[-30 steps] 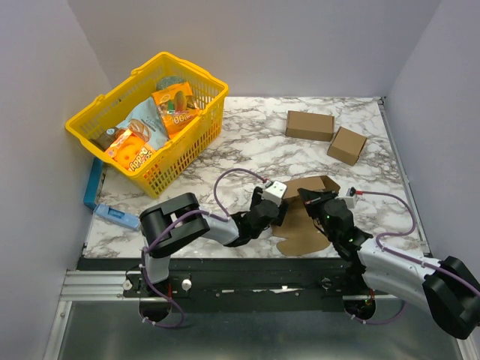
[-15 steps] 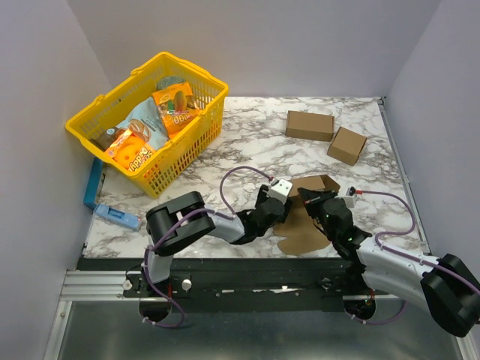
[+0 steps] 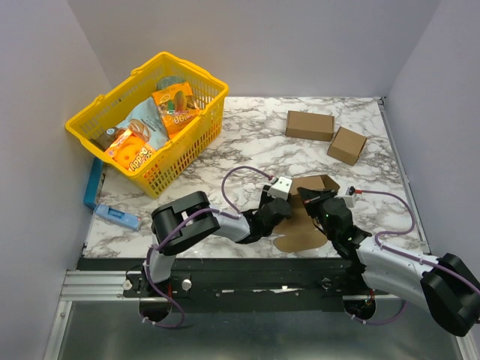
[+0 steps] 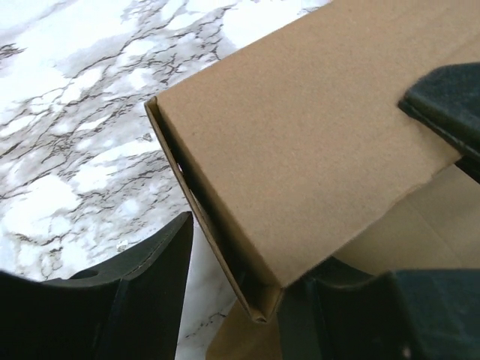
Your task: Fold the paper box
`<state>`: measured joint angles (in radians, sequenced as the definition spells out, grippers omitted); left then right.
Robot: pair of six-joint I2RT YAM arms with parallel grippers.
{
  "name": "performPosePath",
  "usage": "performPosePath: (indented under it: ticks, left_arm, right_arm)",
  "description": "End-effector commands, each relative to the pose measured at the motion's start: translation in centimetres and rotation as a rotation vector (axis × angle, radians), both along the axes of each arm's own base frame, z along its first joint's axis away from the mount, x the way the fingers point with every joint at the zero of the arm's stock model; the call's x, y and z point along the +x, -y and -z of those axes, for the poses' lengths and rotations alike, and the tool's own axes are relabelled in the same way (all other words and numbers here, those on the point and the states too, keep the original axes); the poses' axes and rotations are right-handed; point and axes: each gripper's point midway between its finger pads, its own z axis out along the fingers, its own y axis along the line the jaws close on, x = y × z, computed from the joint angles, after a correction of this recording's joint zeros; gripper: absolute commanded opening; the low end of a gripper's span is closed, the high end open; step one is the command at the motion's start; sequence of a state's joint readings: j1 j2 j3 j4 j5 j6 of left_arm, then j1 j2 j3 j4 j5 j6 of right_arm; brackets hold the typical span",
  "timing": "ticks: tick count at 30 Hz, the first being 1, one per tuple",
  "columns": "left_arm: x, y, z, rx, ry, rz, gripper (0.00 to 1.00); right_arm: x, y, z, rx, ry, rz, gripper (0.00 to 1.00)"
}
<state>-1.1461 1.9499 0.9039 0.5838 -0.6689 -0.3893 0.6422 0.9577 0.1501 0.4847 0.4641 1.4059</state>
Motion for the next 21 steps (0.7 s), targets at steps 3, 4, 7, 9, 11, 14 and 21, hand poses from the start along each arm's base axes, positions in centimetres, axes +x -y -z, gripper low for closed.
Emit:
performPosePath:
  ticks: [3,4,7,9,11,14,21]
  left_arm:
    - [2.8,-5.0,-0.8,0.033,0.096,-0.321,0.53]
    - [2.9,-5.4,-0.8,0.041,0.102,-0.337,0.53]
    - [2.8,-6.6,-0.6,0.035,0.119,-0.374,0.53]
    - [2.7,-7.2,-0.5,0.048,0.131,-0.391,0.52]
    - [2.7,-7.5,-0.3,0.053,0.141,-0.388,0.49]
    - [2.9,-7.7,-0.5,0.079,0.167,-0.391,0.40]
    - [3.1,-8.6,-0.8,0.133,0.209,-0.418,0.23]
  right_arm:
    - [-1.7,1.7,4.8,-0.159,-0.143,0.010,0.05]
    - [-1.6,1.7,4.7,-0.152,-0.142,0.011,0.04]
    - [-1.7,1.7,4.6,-0.144,-0.146,0.014,0.05]
    - [-1.7,1.8,4.5,-0.150,-0.156,0.018,0.05]
    - [-1.7,1.8,4.7,-0.154,-0.169,0.021,0.04]
    - [-1.7,1.7,4.6,-0.144,-0.171,0.019,0.04]
    - [-1.7,1.8,4.6,-0.154,-0.183,0.023,0.04]
